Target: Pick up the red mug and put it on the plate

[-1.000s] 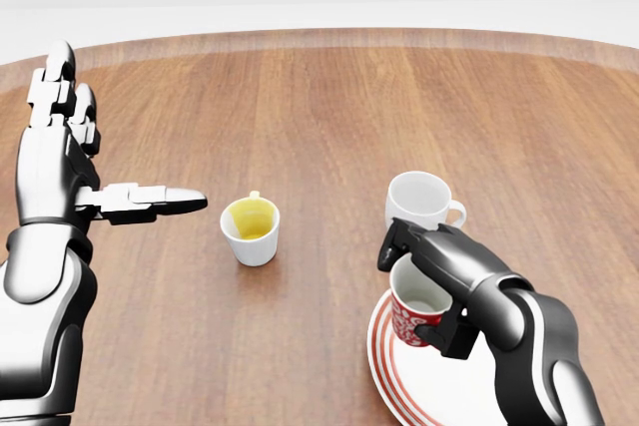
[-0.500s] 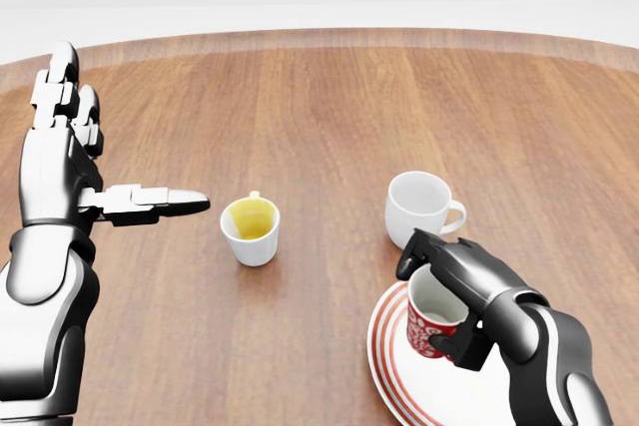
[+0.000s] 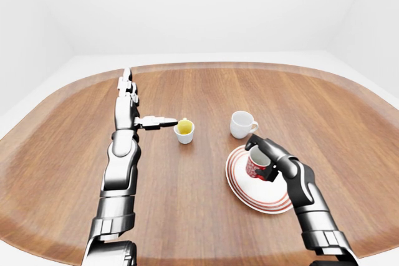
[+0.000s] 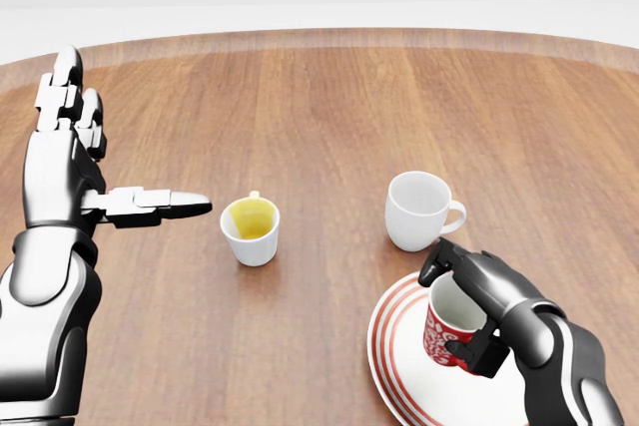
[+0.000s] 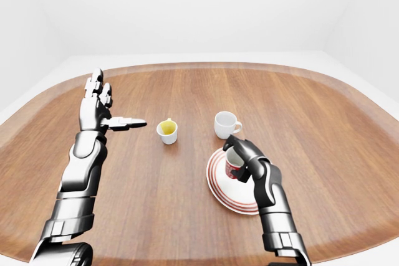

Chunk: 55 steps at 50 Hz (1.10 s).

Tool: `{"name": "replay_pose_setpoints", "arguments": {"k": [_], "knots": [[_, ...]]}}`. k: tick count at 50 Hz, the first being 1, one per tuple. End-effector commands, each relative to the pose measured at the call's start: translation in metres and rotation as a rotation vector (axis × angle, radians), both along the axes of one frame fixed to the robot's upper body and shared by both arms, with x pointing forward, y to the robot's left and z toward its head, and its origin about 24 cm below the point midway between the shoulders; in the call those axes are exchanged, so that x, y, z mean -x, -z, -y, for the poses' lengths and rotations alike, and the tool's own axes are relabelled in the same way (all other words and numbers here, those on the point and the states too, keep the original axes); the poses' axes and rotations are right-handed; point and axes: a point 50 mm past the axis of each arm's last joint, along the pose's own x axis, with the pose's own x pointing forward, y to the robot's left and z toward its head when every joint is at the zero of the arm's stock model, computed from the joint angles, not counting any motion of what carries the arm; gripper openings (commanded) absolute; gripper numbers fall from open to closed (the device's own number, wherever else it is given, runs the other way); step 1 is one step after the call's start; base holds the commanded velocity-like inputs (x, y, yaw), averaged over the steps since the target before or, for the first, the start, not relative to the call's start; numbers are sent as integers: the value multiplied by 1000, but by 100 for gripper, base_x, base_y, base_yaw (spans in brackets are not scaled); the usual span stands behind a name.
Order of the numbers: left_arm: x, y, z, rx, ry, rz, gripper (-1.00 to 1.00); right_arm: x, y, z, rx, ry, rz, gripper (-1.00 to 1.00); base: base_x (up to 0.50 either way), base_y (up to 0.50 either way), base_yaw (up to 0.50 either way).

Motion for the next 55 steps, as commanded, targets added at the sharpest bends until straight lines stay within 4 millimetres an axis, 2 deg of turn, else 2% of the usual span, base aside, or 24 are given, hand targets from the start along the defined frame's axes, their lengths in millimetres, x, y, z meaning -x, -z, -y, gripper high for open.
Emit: {"name": "replay_pose_setpoints", "arguments": {"k": [1,20,37,55], "knots": [[0,1,1,-1,1,-3,100,-2,-1,6,-58,44,37,-100,0,0,0],[1,1,2,0,3,-1,100,-4,3,6,-27,56,39,-100,0,0,0],[1,-4,3,-5,9,17,100,-4,28,8,-45,119,-10,-100,0,0,0],[2,-1,2,-1,8,10,100,-3,24,22,-30,147,-2,-100,0,0,0]]}}
